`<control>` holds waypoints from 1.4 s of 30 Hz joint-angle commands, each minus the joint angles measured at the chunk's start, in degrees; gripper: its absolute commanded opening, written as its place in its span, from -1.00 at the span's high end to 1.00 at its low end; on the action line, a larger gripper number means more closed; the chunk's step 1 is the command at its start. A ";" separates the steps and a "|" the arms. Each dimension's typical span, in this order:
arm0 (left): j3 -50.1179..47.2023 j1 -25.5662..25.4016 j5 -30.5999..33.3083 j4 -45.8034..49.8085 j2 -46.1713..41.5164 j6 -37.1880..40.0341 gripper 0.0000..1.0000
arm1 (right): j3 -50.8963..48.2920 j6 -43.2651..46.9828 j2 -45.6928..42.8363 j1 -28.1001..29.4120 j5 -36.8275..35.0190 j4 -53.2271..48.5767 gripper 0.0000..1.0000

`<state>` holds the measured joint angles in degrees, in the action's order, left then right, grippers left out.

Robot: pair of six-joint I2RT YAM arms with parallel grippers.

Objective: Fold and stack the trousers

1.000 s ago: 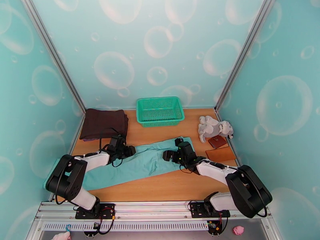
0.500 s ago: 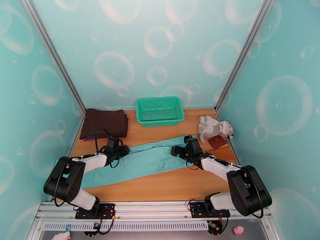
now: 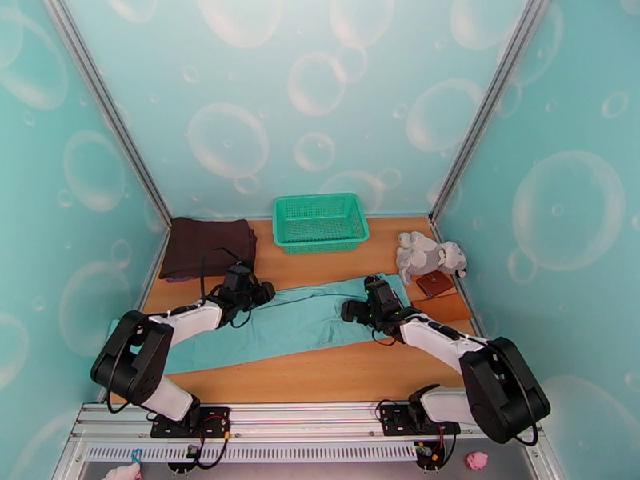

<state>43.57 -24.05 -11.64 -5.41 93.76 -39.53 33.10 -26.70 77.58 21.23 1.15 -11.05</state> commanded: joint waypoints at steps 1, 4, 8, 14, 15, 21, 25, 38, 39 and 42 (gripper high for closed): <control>2.79 -0.62 -3.13 0.52 4.05 -0.30 0.09 | 1.00 1.10 1.68 0.72 0.66 -2.13 -0.99; 4.13 -0.99 -2.95 0.94 6.17 -0.63 0.09 | 1.17 1.12 1.74 0.69 0.46 -2.43 -0.99; 5.01 -1.08 -4.16 -2.16 7.58 -3.32 0.13 | 1.25 1.12 1.32 0.66 0.57 -2.47 -0.99; 4.80 -3.63 -2.34 -1.17 4.73 -5.59 0.13 | 1.07 1.15 0.37 0.77 0.37 -2.40 -0.99; 4.78 -3.78 -2.67 -0.77 4.45 -5.73 0.13 | 1.09 1.17 0.38 0.74 0.40 -2.43 -0.99; 2.25 -5.92 -0.57 0.17 2.02 -6.38 0.12 | 1.18 1.48 0.71 0.83 0.81 -2.35 -0.99; 2.50 -5.63 -0.59 -1.24 4.65 -7.09 0.11 | 1.17 1.39 1.18 0.99 1.15 -1.96 -0.99; 8.68 -3.18 3.27 -3.43 11.71 -8.62 0.06 | -1.35 -1.94 0.97 -0.83 -0.28 -3.19 -0.99; 8.27 -2.75 3.81 -3.82 11.71 -8.80 0.06 | -1.82 -2.44 0.65 -1.55 -0.25 -3.43 -0.99; 7.22 -1.16 6.62 -4.51 12.20 -8.69 0.06 | -2.77 -2.86 -0.77 -3.47 -1.14 -5.08 -0.99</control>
<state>51.79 -26.76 -9.06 -7.88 104.71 -47.68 32.82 -26.98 77.52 19.64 1.37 -11.25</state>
